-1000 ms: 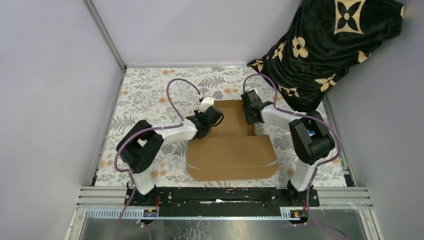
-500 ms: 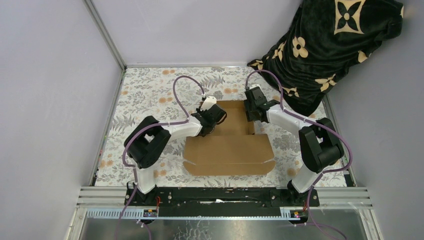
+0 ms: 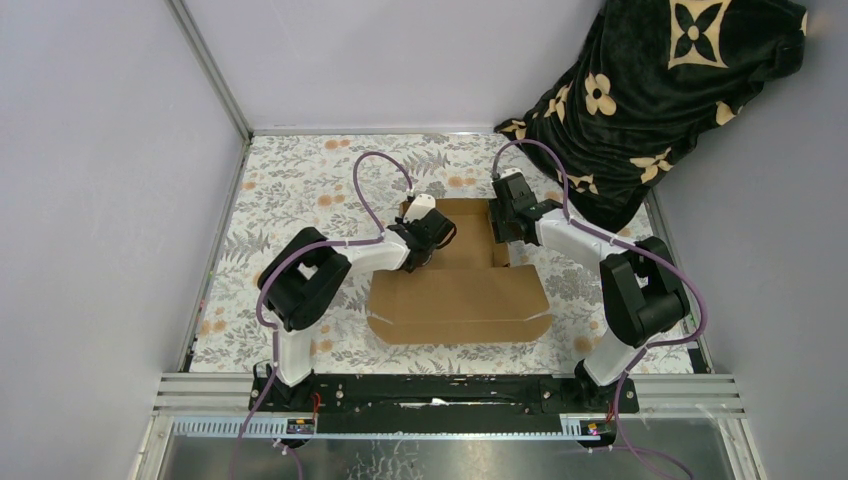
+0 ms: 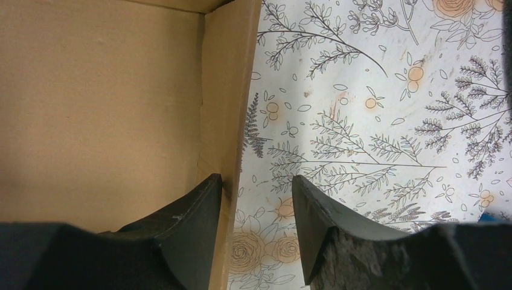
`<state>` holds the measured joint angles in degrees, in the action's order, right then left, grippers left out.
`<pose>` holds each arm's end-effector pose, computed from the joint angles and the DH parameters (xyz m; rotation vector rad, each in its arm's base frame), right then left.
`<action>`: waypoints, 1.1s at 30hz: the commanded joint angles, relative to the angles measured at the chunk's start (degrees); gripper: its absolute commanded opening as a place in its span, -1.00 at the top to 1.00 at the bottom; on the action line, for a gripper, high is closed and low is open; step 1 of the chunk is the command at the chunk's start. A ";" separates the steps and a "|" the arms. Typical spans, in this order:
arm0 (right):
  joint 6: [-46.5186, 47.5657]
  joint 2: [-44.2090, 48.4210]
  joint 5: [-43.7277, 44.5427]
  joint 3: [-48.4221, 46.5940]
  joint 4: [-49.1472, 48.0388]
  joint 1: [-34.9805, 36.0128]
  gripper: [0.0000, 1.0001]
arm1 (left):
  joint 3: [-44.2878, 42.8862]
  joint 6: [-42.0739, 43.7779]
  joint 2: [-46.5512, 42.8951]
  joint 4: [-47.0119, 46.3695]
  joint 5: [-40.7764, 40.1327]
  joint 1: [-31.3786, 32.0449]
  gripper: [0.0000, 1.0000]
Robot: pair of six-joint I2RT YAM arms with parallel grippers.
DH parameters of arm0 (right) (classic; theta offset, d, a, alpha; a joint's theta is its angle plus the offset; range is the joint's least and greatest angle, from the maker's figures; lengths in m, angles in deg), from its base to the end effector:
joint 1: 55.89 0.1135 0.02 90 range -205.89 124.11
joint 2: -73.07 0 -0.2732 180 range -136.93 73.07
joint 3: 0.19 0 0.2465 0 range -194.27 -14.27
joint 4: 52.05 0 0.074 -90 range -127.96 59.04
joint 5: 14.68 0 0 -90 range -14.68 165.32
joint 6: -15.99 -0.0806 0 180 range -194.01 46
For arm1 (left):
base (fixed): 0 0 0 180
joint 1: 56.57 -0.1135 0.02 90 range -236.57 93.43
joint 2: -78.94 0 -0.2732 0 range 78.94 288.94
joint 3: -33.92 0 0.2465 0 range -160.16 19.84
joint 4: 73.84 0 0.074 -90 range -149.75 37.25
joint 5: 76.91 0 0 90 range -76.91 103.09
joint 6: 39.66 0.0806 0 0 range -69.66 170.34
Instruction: Fold the paper box
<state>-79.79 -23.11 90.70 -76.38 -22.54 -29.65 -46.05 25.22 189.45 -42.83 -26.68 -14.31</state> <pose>0.3499 0.1487 0.1855 -0.3075 2.3750 -0.0671 0.3254 -0.2260 0.1246 0.1361 2.3388 0.3741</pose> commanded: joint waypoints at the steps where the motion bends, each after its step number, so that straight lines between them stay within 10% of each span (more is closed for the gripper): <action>1: 1.01 1.96 -0.33 0.01 0.94 -0.58 -0.07 | 0.37 0.44 3.08 5.39 -2.29 -0.78 1.00; 17: 0.98 -7.31 -3.36 -2.62 2.00 -0.51 0.27 | 1.01 0.84 1.94 3.60 -1.01 -0.80 1.00; 25: 4.71 -13.23 23.32 -6.92 7.23 1.97 1.00 | 2.47 0.75 0.52 2.67 -0.63 -0.77 1.00; 33: 7.25 -14.93 32.52 -5.15 3.52 2.53 1.00 | 3.66 1.04 0.03 1.88 -0.61 -0.78 1.00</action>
<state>-79.57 -36.69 104.49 -83.18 -20.29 -25.80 -45.61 22.88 189.00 -46.98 -24.89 -14.24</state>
